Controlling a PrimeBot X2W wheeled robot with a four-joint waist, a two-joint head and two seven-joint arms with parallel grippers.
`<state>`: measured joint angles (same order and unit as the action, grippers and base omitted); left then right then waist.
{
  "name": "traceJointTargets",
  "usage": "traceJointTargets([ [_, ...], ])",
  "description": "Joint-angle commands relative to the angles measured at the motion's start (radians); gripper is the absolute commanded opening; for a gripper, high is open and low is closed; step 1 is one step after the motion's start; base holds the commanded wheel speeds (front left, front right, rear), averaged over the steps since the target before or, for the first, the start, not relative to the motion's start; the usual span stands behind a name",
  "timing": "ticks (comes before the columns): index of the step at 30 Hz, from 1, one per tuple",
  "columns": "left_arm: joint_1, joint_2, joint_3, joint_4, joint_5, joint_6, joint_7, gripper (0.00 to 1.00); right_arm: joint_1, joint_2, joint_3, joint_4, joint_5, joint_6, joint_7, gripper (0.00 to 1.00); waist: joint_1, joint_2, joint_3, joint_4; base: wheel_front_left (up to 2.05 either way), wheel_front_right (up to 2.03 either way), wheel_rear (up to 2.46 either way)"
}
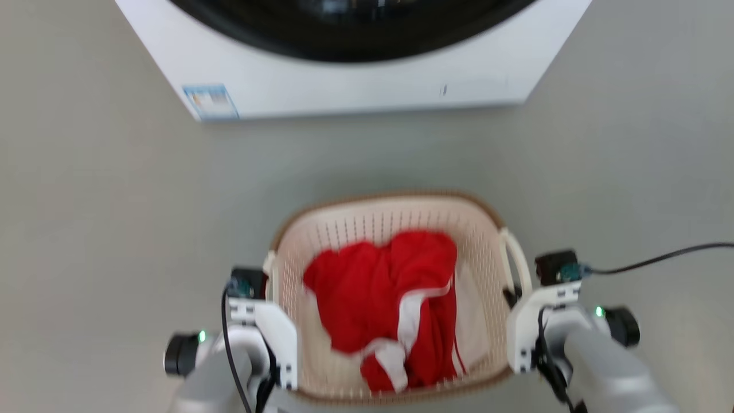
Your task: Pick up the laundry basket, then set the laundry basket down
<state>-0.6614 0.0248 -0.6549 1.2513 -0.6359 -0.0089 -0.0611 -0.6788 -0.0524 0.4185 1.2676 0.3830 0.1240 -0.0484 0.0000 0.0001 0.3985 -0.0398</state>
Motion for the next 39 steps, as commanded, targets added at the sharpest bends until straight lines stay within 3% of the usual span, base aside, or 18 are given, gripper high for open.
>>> traceJointTargets([
  [1, 0.034, 0.025, -0.002, -0.024, -0.012, -0.002, 0.008, 0.00, 0.041, 0.002, 0.036, -0.015, 0.009, 0.007, 0.012, 0.00, 0.0000, -0.0001, -0.139, -0.005, 0.00, 0.00, 0.00],
  [19, 0.194, 0.025, -0.142, -0.080, -0.133, 0.034, 0.104, 0.00, 0.167, 0.002, 0.119, -0.016, 0.086, 0.007, 0.124, 0.00, 0.0000, -0.0001, -0.384, 0.008, 0.00, 0.00, 0.00],
  [39, 0.198, 0.025, -0.221, -0.088, -0.225, 0.050, 0.098, 0.00, 0.148, 0.002, 0.174, -0.019, 0.124, 0.007, 0.163, 0.00, 0.0000, -0.0001, -0.440, -0.021, 0.00, 0.00, 0.00],
])
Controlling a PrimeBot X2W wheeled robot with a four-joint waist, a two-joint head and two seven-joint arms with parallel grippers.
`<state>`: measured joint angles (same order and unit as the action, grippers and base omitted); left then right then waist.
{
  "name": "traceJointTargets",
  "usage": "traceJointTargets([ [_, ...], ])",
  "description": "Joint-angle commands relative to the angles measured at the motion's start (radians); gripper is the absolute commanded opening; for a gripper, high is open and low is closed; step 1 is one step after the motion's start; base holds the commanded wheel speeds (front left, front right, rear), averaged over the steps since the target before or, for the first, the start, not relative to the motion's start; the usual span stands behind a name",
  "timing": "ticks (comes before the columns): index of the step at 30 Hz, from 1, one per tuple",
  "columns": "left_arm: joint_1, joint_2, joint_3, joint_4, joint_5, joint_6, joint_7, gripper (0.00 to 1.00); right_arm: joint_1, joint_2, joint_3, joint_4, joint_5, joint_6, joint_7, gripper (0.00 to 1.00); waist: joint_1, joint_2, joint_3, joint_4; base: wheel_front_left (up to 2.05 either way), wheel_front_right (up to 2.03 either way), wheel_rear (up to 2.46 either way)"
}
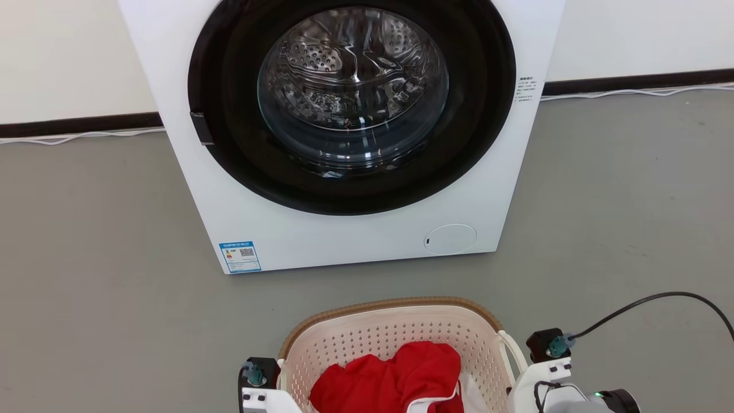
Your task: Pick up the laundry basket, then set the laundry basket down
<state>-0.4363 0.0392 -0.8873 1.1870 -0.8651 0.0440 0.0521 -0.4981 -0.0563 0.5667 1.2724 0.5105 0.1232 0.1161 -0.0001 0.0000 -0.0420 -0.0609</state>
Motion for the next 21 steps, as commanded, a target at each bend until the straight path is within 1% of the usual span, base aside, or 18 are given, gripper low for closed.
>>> traceJointTargets([
  [1, -0.028, 0.011, 0.008, -0.023, 0.000, -0.002, -0.016, 0.00, -0.033, 0.006, 0.027, -0.023, -0.002, 0.008, -0.001, 0.00, 0.0001, 0.0000, 0.000, -0.001, 0.00, 0.00, 0.00],
  [21, -0.047, 0.011, -0.049, 0.005, -0.060, -0.001, -0.032, 0.00, -0.042, 0.006, 0.049, -0.013, 0.032, 0.008, -0.006, 0.00, 0.0001, 0.0000, -0.007, -0.002, 0.00, 0.00, 0.00],
])
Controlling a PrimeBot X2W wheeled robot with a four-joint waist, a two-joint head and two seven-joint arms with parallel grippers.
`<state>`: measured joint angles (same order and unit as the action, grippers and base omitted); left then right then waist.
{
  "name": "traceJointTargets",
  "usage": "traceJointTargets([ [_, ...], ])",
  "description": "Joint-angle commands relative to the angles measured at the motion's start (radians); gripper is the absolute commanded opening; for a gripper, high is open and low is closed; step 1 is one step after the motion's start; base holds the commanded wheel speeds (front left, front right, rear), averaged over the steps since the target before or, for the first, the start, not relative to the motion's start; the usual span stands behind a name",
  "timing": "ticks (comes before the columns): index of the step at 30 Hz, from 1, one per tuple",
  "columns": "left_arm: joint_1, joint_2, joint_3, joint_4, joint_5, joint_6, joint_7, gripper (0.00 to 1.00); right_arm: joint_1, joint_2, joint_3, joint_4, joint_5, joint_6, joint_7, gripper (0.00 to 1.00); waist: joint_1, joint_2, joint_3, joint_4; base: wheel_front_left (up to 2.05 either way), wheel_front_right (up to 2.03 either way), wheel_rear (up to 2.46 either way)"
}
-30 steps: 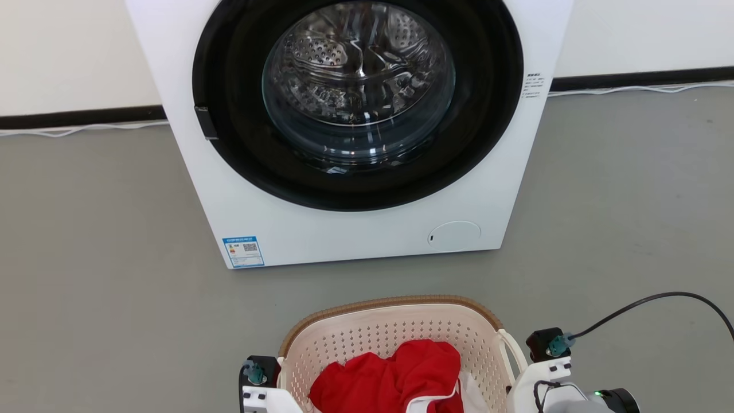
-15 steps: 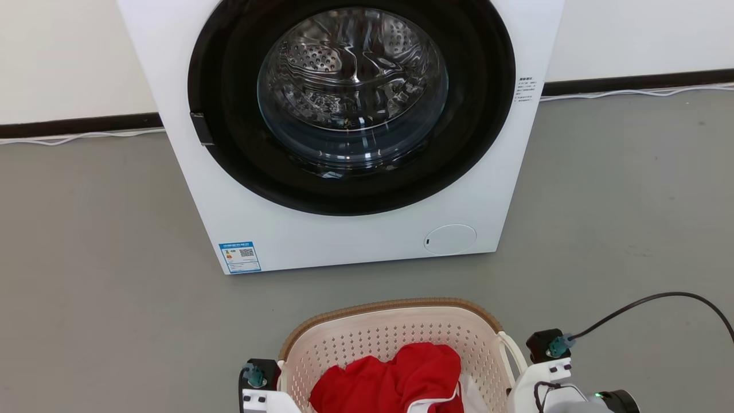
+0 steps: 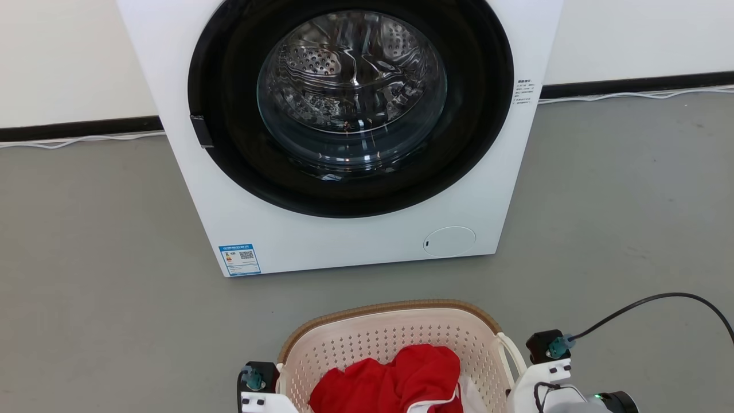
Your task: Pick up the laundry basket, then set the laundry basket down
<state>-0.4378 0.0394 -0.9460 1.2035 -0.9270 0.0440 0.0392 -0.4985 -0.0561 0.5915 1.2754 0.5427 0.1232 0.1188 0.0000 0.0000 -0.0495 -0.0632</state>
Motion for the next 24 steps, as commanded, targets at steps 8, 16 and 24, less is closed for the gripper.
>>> traceJointTargets([
  [8, -0.052, 0.011, -0.011, -0.003, -0.017, 0.001, -0.026, 0.00, -0.044, 0.006, 0.034, -0.012, 0.012, 0.008, -0.009, 0.00, 0.0001, 0.0000, -0.002, -0.004, 0.00, 0.00, 0.00],
  [16, -0.061, 0.011, -0.030, 0.006, -0.031, 0.000, -0.031, 0.00, -0.044, 0.006, 0.041, -0.009, 0.024, 0.008, -0.011, 0.00, 0.0000, 0.0000, 0.000, -0.009, 0.00, 0.00, 0.00],
  [24, -0.068, 0.011, -0.048, 0.011, -0.044, 0.001, -0.033, 0.00, -0.048, 0.006, 0.045, -0.003, 0.031, 0.008, -0.012, 0.00, 0.0000, 0.0000, 0.002, -0.012, 0.00, 0.00, 0.00],
])
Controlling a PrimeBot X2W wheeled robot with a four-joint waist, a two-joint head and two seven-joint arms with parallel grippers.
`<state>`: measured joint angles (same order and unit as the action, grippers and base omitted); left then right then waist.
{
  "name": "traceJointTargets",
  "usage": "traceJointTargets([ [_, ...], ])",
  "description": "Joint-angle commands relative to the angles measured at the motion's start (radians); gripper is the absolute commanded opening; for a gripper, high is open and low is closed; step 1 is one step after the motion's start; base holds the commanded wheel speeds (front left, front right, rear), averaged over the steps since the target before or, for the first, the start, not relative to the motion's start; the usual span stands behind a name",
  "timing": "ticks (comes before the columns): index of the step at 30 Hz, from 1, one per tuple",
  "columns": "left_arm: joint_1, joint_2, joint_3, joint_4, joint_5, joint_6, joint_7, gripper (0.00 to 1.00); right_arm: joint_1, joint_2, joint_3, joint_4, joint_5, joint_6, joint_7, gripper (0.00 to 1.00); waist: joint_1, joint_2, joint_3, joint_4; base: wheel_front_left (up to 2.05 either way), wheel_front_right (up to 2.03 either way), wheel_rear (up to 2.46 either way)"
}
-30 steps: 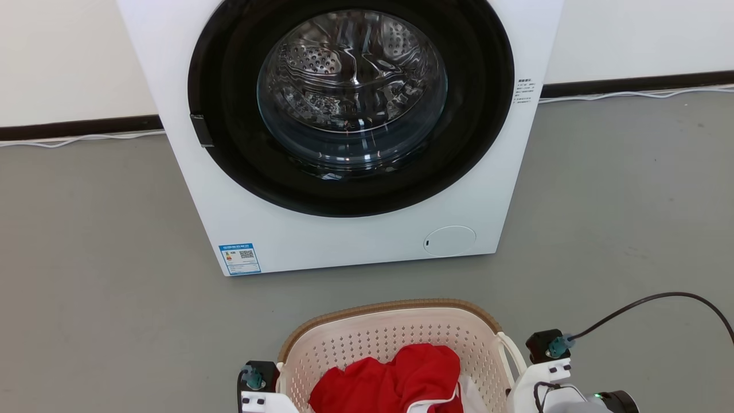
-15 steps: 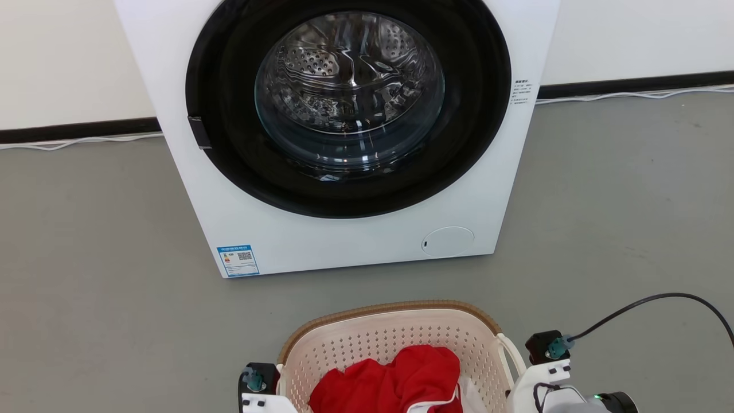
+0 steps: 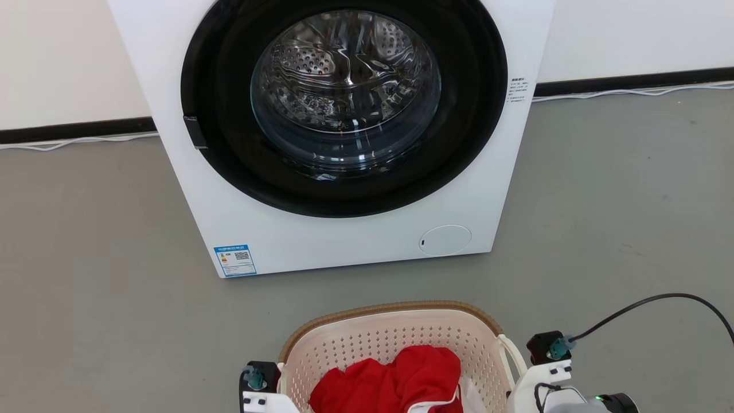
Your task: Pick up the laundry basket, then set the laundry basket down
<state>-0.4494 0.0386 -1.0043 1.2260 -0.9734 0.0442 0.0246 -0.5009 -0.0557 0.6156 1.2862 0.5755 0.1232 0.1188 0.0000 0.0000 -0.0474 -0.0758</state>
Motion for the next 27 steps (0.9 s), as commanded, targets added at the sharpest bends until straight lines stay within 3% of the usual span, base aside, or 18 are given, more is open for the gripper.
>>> traceJointTargets([
  [1, -0.057, 0.012, 0.008, -0.011, 0.000, 0.001, -0.020, 0.00, -0.045, 0.005, 0.021, -0.013, -0.001, 0.008, -0.012, 0.00, 0.0000, 0.0000, 0.000, 0.000, 0.00, 0.00, 0.00],
  [18, -0.081, 0.012, -0.015, 0.003, -0.026, 0.003, -0.033, 0.00, -0.051, 0.005, 0.035, -0.029, 0.027, 0.008, -0.033, 0.00, 0.0000, 0.0000, 0.028, 0.010, 0.00, 0.00, 0.00],
  [27, -0.180, 0.014, 0.003, 0.019, -0.034, -0.001, -0.082, 0.00, -0.120, 0.005, 0.028, -0.054, 0.040, 0.008, -0.138, 0.00, 0.0000, 0.0000, 0.167, 0.019, 0.00, 0.00, 0.00],
])
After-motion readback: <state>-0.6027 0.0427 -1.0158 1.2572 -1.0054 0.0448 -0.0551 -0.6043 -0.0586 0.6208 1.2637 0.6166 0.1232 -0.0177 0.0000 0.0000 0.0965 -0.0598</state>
